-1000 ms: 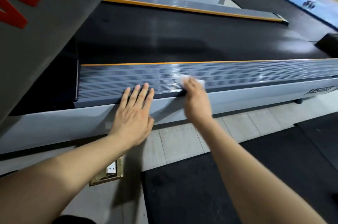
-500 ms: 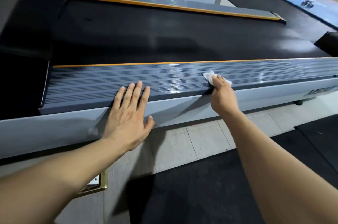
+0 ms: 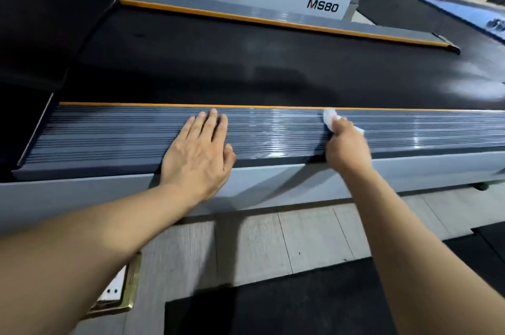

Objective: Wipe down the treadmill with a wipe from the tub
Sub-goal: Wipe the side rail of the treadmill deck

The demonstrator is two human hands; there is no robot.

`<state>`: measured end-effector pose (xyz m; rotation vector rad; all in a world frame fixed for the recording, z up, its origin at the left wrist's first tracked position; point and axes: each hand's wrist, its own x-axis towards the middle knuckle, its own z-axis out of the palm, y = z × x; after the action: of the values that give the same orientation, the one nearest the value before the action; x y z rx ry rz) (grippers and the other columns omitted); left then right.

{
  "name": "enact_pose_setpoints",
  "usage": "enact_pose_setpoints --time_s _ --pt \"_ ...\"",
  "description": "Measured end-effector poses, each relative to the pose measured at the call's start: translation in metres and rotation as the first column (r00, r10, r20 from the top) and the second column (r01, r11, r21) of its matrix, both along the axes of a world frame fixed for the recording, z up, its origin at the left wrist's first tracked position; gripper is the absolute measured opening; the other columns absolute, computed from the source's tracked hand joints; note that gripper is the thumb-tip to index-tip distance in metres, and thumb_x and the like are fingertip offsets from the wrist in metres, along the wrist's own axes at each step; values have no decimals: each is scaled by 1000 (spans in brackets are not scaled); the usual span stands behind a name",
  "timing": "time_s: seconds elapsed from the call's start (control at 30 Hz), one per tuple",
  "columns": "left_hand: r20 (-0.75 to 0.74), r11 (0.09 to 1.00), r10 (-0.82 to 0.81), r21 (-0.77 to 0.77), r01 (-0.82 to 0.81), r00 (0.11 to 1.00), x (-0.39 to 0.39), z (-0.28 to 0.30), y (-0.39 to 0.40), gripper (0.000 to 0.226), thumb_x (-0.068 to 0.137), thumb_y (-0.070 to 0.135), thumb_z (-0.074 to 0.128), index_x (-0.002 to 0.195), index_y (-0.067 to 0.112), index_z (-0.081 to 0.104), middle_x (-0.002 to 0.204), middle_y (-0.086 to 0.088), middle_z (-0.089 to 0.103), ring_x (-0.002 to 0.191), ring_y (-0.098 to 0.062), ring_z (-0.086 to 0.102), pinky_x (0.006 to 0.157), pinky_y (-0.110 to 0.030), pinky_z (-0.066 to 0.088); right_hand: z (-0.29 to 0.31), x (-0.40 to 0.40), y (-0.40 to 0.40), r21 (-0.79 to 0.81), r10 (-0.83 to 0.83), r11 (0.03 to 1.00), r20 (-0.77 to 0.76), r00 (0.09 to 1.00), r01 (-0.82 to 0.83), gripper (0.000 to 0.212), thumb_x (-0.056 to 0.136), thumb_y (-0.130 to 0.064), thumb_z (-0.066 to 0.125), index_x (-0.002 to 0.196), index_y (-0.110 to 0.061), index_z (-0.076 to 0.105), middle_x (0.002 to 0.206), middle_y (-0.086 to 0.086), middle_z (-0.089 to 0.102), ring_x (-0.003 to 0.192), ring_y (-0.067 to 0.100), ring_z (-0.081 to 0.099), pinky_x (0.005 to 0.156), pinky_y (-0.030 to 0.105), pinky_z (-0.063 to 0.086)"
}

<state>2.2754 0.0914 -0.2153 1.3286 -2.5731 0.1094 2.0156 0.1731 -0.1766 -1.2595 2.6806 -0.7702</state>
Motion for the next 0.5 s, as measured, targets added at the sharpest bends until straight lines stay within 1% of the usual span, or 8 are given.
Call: enact_pose_setpoints --time_s 0.07,0.13,0.2,0.23,0.3,0.37,0.43,0.5 --pt "-1 1000 17 -20 -17 1000 -3 -2 1 76 96 41 4 159 8 29 165 -15 29 152 -29 28 127 -41 16 -2 3 -15 9 -23 1000 86 996 22 53 89 2 39 130 -26 56 120 10 62 125 32 47 83 35 44" --pt "-4 999 17 -37 -17 1000 -2 -3 1 74 97 40 8 158 7 33 163 -15 32 151 -30 31 127 -42 18 -8 42 -36 -103 232 970 105 967 -221 33 95 -9 50 121 -21 66 121 10 65 119 25 57 89 26 47" --pt "-3 999 19 -48 -19 1000 -2 -3 1 72 97 39 13 155 5 37 161 -16 36 149 -30 36 125 -43 22 -19 86 -53 -113 582 810 33 813 -575 38 98 -7 49 131 -15 65 139 9 60 131 22 53 110 25 39" --pt "1 999 20 -42 -20 1000 -2 -4 1 72 97 39 15 154 3 39 160 -16 37 148 -30 37 125 -44 24 -22 97 -58 -58 682 729 -22 731 -682 42 99 -6 47 138 -13 60 147 9 54 138 21 46 116 25 32" --pt "1 999 14 -35 -14 1000 -1 -4 1 72 97 39 16 153 1 39 160 -16 38 148 -30 37 125 -44 25 -20 85 -67 -33 735 676 -53 676 -736 45 100 -5 45 143 -17 56 151 3 50 142 15 41 116 18 25" --pt "10 999 19 -26 -19 1000 -1 -4 1 74 97 41 11 156 4 34 163 -14 33 151 -28 32 126 -43 21 -18 39 -74 -55 613 786 -64 787 -616 46 100 -3 43 141 -20 57 143 0 57 135 16 48 114 19 29" --pt "28 1000 27 -2 -27 999 0 -1 1 77 95 43 5 159 7 28 166 -11 27 154 -25 26 127 -40 16 -13 -20 -75 96 304 951 -112 946 -294 52 96 0 41 143 -20 53 139 4 54 132 25 49 107 34 39" --pt "37 999 32 8 -32 999 0 1 1 78 94 44 2 160 8 25 167 -10 24 154 -25 23 128 -39 13 -4 -52 -67 225 73 973 -115 991 -46 58 92 4 38 146 -17 46 141 9 46 135 31 42 102 41 43"
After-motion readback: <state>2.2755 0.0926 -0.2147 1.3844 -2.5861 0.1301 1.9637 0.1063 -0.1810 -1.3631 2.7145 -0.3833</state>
